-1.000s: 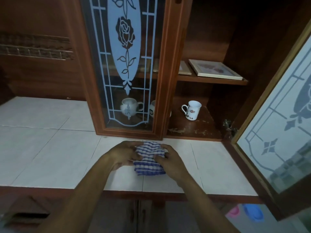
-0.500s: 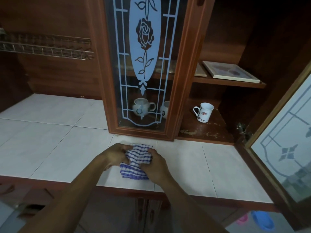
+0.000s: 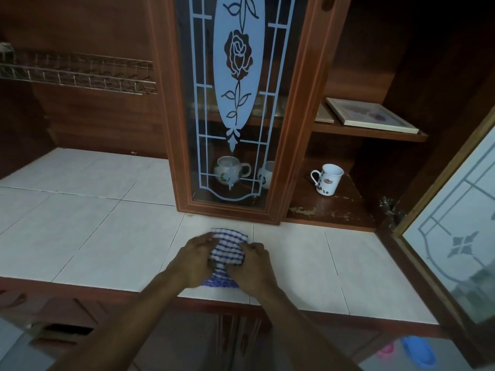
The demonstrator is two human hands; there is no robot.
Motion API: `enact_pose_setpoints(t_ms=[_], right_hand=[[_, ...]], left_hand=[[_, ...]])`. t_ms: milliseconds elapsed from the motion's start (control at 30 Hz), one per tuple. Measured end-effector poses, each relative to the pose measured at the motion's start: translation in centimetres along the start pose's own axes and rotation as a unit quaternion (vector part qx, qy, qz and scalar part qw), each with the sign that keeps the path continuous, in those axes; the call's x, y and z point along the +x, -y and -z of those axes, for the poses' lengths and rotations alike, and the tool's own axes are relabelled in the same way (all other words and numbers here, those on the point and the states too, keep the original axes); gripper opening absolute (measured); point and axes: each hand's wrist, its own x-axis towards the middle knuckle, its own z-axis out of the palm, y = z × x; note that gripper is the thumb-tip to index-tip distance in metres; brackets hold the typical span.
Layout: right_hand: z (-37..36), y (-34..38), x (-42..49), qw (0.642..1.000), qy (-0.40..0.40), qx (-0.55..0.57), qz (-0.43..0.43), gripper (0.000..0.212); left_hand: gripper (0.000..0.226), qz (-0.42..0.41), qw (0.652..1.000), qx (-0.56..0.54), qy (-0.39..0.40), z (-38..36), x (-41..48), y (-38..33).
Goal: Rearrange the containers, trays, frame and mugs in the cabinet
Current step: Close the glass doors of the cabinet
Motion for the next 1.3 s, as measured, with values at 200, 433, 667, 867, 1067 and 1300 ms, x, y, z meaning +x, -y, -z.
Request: enact_pose_setpoints(t_ms=[200,433,667,867,1067,1300], right_hand=[[0.4,-0.5,-0.1,0.999,-0.012,0.026,0.035,0.053],[5.8,0.5,-1.8,0.965,-0.171,0.175,0.097,0.011],[19.3,5.6,-6.9,0.886,-0.355,0.219,0.201,0.027],[29.2,7.7,-12.3,0.797,-0.522,0.140,0.271,0.016],[35.5,7.6,-17.8,0.720,-0.629,0.036,0.293,0.010],[40.2,5.1,-22.4,0.681,-0.697,-0.033,0.221,0.006]], left_hand=[[0.058,-0.019,0.998,0.030,-0.048,-0.4,-0.4,-0.3],[0.051,-0.109,0.978,-0.077,-0.162,3.5,0.2,-5.4],[0.035,-0.253,0.901,-0.201,-0.290,11.9,2.0,-17.1],[0.033,-0.404,0.811,-0.276,-0.319,18.1,2.0,-29.3],[0.034,-0.524,0.744,-0.294,-0.293,22.4,0.3,-40.1],[0.040,-0.587,0.720,-0.237,-0.284,23.5,-2.0,-49.4]])
